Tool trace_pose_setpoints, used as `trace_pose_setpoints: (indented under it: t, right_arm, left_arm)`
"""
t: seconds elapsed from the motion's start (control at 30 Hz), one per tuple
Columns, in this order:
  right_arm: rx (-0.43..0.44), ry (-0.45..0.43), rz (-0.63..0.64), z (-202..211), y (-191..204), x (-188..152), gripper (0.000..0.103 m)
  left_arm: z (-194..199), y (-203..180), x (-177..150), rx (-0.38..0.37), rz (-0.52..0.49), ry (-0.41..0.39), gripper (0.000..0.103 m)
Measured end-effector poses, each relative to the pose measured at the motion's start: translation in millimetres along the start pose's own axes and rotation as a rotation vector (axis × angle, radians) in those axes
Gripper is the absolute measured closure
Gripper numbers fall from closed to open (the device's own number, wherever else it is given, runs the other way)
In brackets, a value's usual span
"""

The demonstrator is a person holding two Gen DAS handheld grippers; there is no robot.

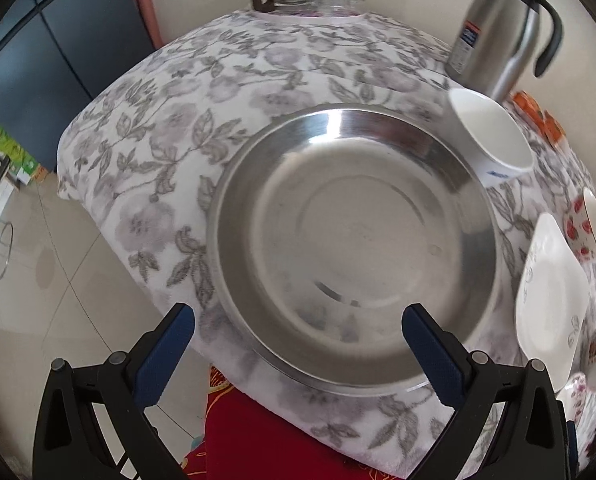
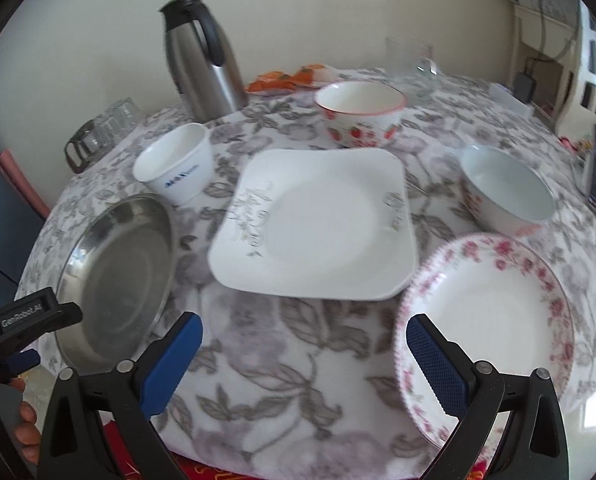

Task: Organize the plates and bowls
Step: 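Move the left tool to the steel tray rim while the right tool closes on it too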

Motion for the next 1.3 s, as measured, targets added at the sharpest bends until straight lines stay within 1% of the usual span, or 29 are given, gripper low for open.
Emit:
trace_pose_setpoints:
  t: [0.1,0.17,0.33,0.47,0.63,0.67,0.8,0.93,1.0,1.07,1.13,1.17,1.2,1.23,1.27,1.3]
  right_arm:
    - [0.027,-0.015,0.035,-6.5,13.6,5.4,0.000]
    - [0.066,-0.023,0.041,-10.5,20.4,8.9,0.000]
    - [0.119,-0.074,0.070,-14.3,38.4,21.5,0.000]
    - [0.153,-0.087,0.080,-22.5,48.8,29.6,0.000]
    - [0.200,-0.088,0.062,-33.9,57.9,37.8,0.000]
    - [0.209,-0.096,0.058,-33.5,59.1,37.7,0.000]
    - [0.244,-0.105,0.062,-38.8,66.4,43.7,0.001]
    - [0.258,-0.110,0.067,-43.1,72.7,48.8,0.001]
    - [0.262,-0.114,0.076,-45.7,75.4,50.1,0.002]
    - [0.277,-0.107,0.081,-49.7,78.0,52.0,0.009]
    - [0.316,-0.089,0.085,-55.6,80.1,52.5,0.022]
    - [0.331,-0.082,0.087,-57.6,81.2,51.8,0.025]
    - [0.340,-0.075,0.091,-60.2,83.0,51.4,0.031]
    - [0.346,-0.068,0.096,-62.7,84.8,51.6,0.038]
    - [0.354,-0.065,0.098,-64.7,85.9,51.2,0.041]
    - [0.362,-0.060,0.097,-66.6,86.1,51.1,0.046]
  left_arm:
    - [-5.9,11.5,6.9,-0.005,0.055,0.014,0.000]
    - [-10.0,17.2,13.5,-0.021,0.083,0.011,0.000]
    - [-14.5,21.5,24.3,-0.062,0.105,-0.029,0.000]
    - [-14.3,23.1,32.8,-0.132,0.131,-0.059,0.000]
    - [-12.6,30.4,44.2,-0.248,0.206,-0.092,0.000]
    - [-12.5,31.7,46.1,-0.257,0.217,-0.102,0.000]
    - [-15.3,32.2,51.3,-0.206,0.196,-0.122,0.000]
    - [-28.8,37.9,52.7,-0.187,0.233,-0.072,0.000]
    - [-35.6,40.4,51.8,-0.190,0.243,-0.053,0.000]
    - [-40.8,40.7,51.9,-0.192,0.251,-0.036,0.000]
    - [-43.3,41.1,51.9,-0.190,0.248,-0.032,0.000]
    - [-44.0,40.8,52.1,-0.195,0.246,-0.033,0.002]
    - [-44.9,40.2,52.7,-0.193,0.242,-0.032,0.004]
    - [-45.8,39.4,53.2,-0.192,0.238,-0.032,0.010]
    - [-47.4,38.7,53.6,-0.191,0.233,-0.028,0.018]
    - [-49.4,38.5,53.7,-0.190,0.231,-0.023,0.022]
Point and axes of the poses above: each gripper's, at about its wrist camera, not at the fingertips, and z roughly against the way its jaws point, y to its left, x to its top, the point moved 2 cm from there along -z, roughly the way its jaws point, and after that the axes turned 13 degrees about z, right-handed, at the moved point
